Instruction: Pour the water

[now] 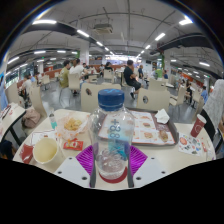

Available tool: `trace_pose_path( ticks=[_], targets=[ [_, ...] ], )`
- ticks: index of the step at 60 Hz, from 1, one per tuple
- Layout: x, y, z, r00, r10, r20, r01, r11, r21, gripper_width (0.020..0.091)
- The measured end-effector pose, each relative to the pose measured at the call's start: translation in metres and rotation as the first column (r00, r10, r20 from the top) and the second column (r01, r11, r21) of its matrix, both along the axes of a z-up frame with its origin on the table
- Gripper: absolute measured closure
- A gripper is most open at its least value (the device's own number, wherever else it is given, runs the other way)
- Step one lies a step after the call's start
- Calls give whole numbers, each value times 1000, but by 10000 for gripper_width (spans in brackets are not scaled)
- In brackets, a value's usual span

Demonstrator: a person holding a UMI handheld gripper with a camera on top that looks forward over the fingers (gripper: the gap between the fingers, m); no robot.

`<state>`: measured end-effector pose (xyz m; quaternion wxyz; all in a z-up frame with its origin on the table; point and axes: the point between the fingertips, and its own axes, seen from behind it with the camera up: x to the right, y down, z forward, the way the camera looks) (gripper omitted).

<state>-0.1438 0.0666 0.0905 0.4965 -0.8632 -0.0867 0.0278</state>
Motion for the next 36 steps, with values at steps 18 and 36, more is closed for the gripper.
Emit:
trace_pose_path(
  ticks=[18,36],
  targets=[
    [9,-2,-35,998,-8,-56,9,1000,6,646],
    [10,-20,-44,997,-51,-52,45,993,-112,261]
  ],
)
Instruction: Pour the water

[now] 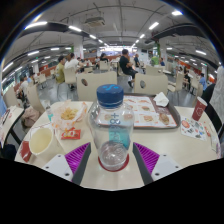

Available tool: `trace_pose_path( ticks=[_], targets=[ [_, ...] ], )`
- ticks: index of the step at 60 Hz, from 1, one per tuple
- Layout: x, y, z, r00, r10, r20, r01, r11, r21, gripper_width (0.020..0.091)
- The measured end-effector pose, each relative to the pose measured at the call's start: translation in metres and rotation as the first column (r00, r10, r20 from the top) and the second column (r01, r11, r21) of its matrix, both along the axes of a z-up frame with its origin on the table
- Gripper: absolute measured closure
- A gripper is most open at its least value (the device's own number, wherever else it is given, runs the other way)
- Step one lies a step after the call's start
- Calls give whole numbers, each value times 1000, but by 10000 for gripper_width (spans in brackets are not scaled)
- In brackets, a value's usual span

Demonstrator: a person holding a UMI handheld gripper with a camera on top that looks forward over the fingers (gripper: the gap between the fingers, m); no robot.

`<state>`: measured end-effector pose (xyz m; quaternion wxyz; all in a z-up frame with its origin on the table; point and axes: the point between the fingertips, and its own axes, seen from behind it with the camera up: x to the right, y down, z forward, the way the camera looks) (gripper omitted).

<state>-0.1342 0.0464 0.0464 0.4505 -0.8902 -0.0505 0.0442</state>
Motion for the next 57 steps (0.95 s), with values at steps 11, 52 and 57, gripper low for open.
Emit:
trace_pose_path(
  ticks=[11,52,57],
  targets=[
    [1,-53,30,997,-73,27,74,995,-59,251],
    [-68,-204,111,990,-104,91,114,987,-109,256],
    [-70,-203,116,991,-82,102,92,991,-101,256]
  ],
)
